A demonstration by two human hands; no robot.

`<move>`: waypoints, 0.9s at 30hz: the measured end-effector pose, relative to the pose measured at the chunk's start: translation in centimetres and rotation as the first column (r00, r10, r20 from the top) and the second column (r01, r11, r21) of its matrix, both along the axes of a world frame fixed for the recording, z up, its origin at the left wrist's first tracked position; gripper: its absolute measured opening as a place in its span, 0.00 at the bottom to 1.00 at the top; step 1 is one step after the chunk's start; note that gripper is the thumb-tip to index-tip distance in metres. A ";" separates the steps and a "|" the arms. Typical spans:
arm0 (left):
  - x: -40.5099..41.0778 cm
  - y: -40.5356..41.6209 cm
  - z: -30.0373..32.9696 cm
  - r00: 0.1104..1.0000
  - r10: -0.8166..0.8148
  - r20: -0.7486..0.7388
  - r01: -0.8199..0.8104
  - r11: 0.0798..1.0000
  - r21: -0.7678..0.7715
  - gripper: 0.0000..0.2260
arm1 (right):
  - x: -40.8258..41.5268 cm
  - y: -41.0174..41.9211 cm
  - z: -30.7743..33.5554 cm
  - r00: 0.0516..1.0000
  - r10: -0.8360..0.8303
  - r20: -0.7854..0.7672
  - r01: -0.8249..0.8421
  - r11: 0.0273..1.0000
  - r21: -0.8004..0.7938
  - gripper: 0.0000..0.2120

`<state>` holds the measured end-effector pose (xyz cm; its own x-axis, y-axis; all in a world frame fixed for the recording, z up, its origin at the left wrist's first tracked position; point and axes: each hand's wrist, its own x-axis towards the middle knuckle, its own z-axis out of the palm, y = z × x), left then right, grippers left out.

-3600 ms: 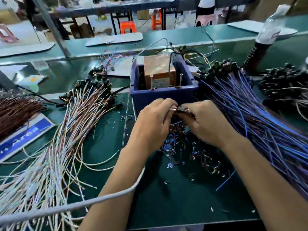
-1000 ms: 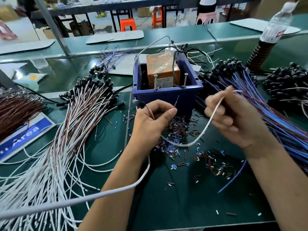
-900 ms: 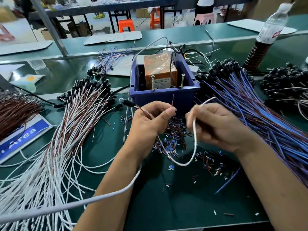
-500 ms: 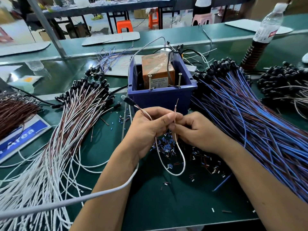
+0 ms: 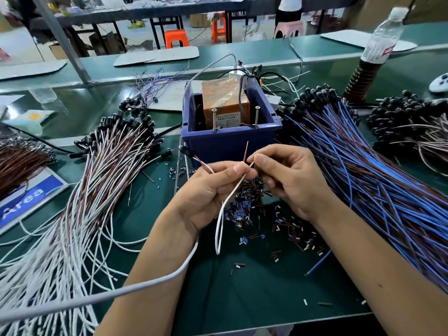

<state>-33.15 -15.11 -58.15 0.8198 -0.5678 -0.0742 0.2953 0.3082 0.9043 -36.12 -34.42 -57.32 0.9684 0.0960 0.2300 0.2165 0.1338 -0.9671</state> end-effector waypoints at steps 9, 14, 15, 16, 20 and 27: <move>-0.5 -0.4 1.0 0.931 0.333 0.151 -0.323 0.943 -0.083 0.08 | 0.5 0.2 -0.1 0.977 -0.172 -0.126 0.181 0.982 0.060 0.14; -0.8 -1.5 0.8 0.839 0.462 0.289 -0.469 0.882 -0.049 0.10 | -0.2 2.0 -0.7 0.986 0.122 -0.115 -0.125 0.992 -0.026 0.14; -0.9 -1.5 0.8 0.845 0.454 0.284 -0.461 0.886 -0.044 0.08 | -0.2 2.1 -0.7 0.988 0.121 -0.100 -0.124 0.992 -0.023 0.11; -0.9 -1.6 0.8 0.850 0.448 0.278 -0.454 0.890 -0.048 0.07 | -0.3 2.1 -0.6 0.988 0.123 -0.092 -0.124 0.992 -0.010 0.09; -0.6 -1.7 1.0 0.831 0.501 0.244 -0.485 0.866 -0.123 0.02 | -0.2 2.0 -0.5 0.998 0.034 -0.057 -0.030 0.998 0.058 0.06; -0.6 -1.2 1.4 0.761 0.572 0.305 -0.542 0.820 -0.185 0.02 | -0.1 1.5 -0.6 0.807 -0.429 0.407 0.522 0.840 -0.150 0.10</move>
